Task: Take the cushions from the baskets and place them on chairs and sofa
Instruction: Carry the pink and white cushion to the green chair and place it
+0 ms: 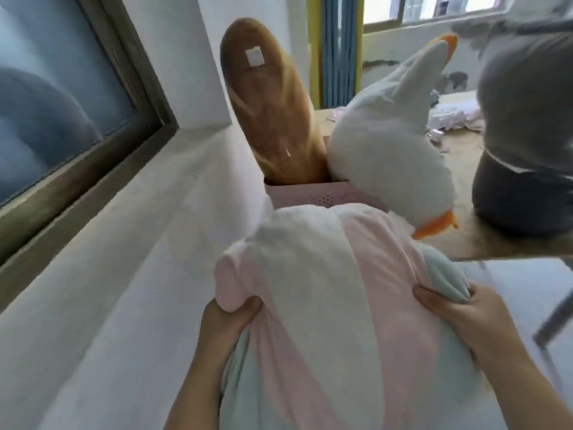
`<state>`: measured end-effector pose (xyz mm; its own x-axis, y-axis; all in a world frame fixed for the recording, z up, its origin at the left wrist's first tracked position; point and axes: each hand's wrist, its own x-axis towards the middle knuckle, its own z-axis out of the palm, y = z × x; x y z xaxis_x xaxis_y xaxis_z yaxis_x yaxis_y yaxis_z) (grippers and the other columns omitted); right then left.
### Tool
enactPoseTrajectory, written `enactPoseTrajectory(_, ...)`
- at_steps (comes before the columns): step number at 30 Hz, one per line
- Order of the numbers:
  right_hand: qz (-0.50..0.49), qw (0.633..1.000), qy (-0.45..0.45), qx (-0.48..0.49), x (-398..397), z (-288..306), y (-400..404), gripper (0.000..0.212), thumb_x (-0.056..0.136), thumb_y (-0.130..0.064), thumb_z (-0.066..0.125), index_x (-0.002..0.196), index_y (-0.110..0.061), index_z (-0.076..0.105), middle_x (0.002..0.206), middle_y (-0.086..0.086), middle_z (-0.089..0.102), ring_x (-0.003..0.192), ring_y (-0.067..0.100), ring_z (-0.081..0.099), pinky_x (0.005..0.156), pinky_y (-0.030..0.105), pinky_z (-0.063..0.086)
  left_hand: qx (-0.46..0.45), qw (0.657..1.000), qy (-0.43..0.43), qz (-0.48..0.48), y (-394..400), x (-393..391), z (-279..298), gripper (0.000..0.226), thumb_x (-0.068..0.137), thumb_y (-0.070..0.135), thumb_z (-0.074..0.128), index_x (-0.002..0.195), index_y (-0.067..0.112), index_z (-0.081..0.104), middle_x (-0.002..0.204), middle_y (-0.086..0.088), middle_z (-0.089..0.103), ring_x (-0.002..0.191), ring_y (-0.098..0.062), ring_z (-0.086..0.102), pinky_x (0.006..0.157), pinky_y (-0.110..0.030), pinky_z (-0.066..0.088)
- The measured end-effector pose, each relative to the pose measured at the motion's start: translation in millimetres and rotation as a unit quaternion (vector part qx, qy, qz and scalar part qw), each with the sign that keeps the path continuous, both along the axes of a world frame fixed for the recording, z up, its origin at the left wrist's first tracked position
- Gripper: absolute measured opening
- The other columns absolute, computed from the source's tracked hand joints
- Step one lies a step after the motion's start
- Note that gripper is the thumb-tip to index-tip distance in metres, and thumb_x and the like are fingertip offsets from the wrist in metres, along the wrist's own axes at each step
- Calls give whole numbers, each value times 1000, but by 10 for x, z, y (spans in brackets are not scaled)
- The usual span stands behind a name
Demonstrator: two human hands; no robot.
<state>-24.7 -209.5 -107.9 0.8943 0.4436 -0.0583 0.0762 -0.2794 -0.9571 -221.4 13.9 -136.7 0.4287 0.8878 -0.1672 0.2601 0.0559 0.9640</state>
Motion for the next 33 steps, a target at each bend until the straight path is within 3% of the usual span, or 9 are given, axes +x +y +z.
enactPoseTrajectory(4, -181, 975, 112, -72, -700, -750, -850, 14, 62, -15, 80, 59, -16, 66, 62, 3, 68, 70, 25, 63, 69, 41, 50, -38, 977, 97, -185, -545, 45, -498, 65, 25, 49, 66, 75, 7, 65, 66, 2, 62, 59, -5, 51, 44, -15, 42)
enactPoseTrajectory(9, -379, 892, 219, -116, -1768, -1108, -1912, 21, 61, -13, 81, 59, -14, 61, 74, 18, 66, 74, 27, 58, 71, 39, 42, -98, 891, 212, -390, -1385, 91, -926, 87, 53, 39, 76, 126, 1, 47, 130, -21, 52, 112, -24, 54, 88, -29, 41)
enactPoseTrajectory(11, -458, 846, 255, -101, -2182, -1199, -2287, 26, 56, -18, 84, 70, -7, 65, 73, 15, 63, 76, 27, 55, 70, 34, 38, -94, 851, 225, -465, -1756, 122, -1101, 95, 47, 42, 72, 128, 3, 45, 134, -19, 48, 123, -27, 48, 96, -31, 38)
enactPoseTrajectory(14, -558, 779, 273, -82, -2661, -1317, -2731, 74, 40, -35, 82, 99, 6, 64, 91, 21, 67, 97, 33, 60, 77, 31, 38, -71, 812, 202, -543, -2278, 319, -1240, 68, 50, 21, 78, 112, 0, 60, 104, -18, 67, 108, -27, 58, 77, -27, 42)
enactPoseTrajectory(17, -635, 723, 266, -66, -2982, -1373, -3147, 75, 44, -38, 76, 105, 4, 63, 110, 25, 64, 99, 29, 59, 80, 29, 38, -57, 755, 213, -618, -2943, 565, -1283, 41, 59, 18, 79, 94, 3, 63, 70, 0, 62, 79, -20, 59, 56, -20, 40)
enactPoseTrajectory(20, -696, 661, 279, -26, -3255, -1480, -3515, 67, 48, -37, 81, 101, 0, 64, 106, 19, 66, 96, 27, 59, 80, 32, 39, -42, 687, 233, -687, -3657, 759, -1347, 42, 52, 29, 76, 84, 6, 60, 78, -9, 60, 75, -21, 56, 58, -26, 40)
enactPoseTrajectory(24, -762, 586, 275, 14, -3317, -1619, -4208, 65, 43, -39, 79, 93, 0, 63, 96, 15, 65, 93, 27, 59, 80, 35, 42, -19, 650, 216, -728, -4722, 989, -1421, 32, 69, 15, 75, 91, 10, 53, 83, -7, 58, 81, -22, 53, 62, -28, 39)
enactPoseTrajectory(28, -775, 586, 236, -13, -3041, -1482, -5240, 40, 45, -43, 68, 68, -11, 60, 73, 12, 66, 74, 28, 62, 62, 33, 42, -18, 630, 200, -751, -5828, 1190, -1290, 23, 62, 29, 73, 71, 14, 57, 67, 5, 58, 69, -17, 56, 53, -21, 39)
enactPoseTrajectory(33, -779, 598, 188, 9, -2598, -1299, -6415, 29, 54, -35, 76, 69, -17, 60, 75, 11, 67, 73, 27, 63, 65, 33, 44, -21, 630, 171, -757, -6892, 1660, -1104, 30, 52, 35, 73, 68, 15, 59, 66, 2, 61, 68, -15, 57, 56, -26, 42)
